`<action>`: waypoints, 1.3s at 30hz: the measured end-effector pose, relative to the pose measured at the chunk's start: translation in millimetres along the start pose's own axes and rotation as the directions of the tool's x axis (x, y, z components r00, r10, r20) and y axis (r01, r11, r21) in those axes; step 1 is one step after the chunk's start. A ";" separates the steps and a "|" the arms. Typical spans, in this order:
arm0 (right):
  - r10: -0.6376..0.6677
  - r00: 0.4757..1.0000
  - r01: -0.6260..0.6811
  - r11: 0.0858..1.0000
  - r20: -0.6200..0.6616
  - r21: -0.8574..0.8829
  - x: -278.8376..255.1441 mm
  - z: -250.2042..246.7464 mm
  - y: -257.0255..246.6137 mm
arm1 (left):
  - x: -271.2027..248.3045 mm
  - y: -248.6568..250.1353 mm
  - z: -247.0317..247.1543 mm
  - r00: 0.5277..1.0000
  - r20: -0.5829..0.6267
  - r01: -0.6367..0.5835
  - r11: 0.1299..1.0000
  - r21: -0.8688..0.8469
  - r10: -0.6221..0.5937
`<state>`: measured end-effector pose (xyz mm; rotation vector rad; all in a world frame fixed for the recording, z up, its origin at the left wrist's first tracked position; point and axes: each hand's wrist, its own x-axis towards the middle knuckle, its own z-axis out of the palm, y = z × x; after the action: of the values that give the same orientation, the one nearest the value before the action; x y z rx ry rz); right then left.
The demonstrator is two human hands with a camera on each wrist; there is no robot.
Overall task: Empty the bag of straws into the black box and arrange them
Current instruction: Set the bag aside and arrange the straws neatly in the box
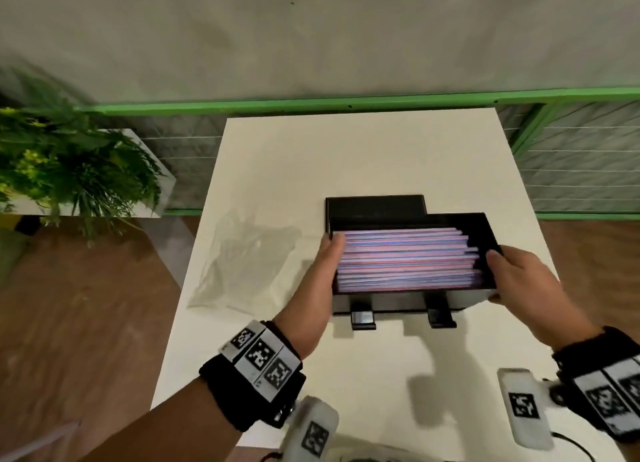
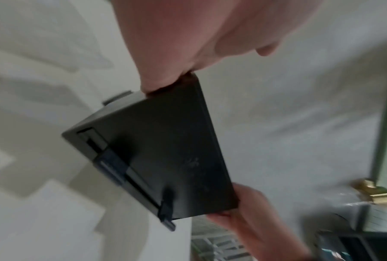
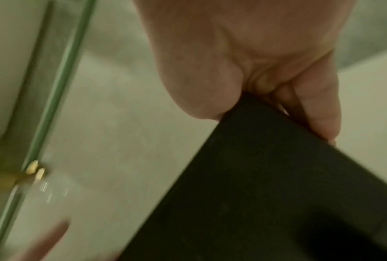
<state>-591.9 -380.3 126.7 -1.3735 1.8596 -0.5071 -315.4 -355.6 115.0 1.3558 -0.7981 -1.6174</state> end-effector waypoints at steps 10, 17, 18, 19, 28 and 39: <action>-0.080 0.997 0.082 0.990 0.021 -0.118 -30.2 21.0 10.6 | -4.2 -23.4 -19.4 0.999 -0.048 -0.003 0.999 -0.035 0.001; -0.098 0.992 0.109 0.984 0.084 -0.138 -19.9 24.6 24.2 | -2.3 -23.5 -18.2 0.999 -0.033 0.015 1.000 0.013 -0.015; -0.099 0.989 0.112 0.986 0.108 -0.125 -19.1 27.8 23.4 | 2.2 -20.9 -20.8 0.999 -0.034 0.006 1.000 0.014 -0.005; -0.098 0.989 0.111 0.987 0.113 -0.114 -14.1 30.6 27.4 | 5.0 -21.1 -22.9 1.000 -0.028 0.009 1.000 0.024 -0.008; -0.079 0.995 0.084 0.993 0.063 -0.086 41.3 23.1 26.7 | 29.3 -21.4 -8.0 0.999 -0.039 0.021 0.997 0.074 -0.018; -0.083 0.995 0.084 0.996 0.059 -0.021 61.8 29.1 20.3 | 55.8 -1.5 -13.4 1.000 -0.023 0.008 0.996 0.086 -0.006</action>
<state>-590.9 -427.5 73.3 -1.4711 1.7726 -0.4834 -305.1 -404.6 87.0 1.4362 -0.8592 -1.5857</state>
